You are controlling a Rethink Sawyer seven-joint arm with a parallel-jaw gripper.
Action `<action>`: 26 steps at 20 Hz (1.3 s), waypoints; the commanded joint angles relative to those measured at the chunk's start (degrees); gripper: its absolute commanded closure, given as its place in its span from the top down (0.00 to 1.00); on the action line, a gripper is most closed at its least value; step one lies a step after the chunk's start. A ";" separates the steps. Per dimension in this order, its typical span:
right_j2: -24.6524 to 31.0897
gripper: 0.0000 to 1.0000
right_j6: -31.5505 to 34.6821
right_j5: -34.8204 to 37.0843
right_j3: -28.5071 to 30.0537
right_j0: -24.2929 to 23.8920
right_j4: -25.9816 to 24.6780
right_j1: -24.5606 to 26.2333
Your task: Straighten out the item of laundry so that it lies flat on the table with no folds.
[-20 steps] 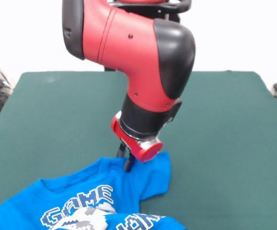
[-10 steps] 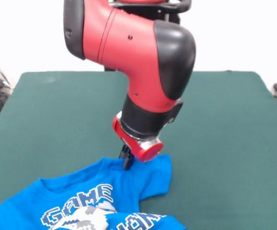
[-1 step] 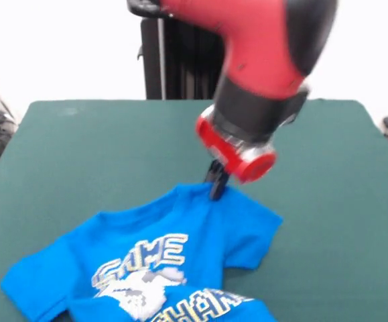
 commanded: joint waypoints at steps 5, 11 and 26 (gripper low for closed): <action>-2.39 0.00 28.00 3.15 18.83 12.01 7.84 -6.85; -0.88 0.00 28.27 -4.92 28.20 15.00 10.56 -10.21; 5.68 0.00 22.11 -18.08 36.94 10.65 13.80 -12.89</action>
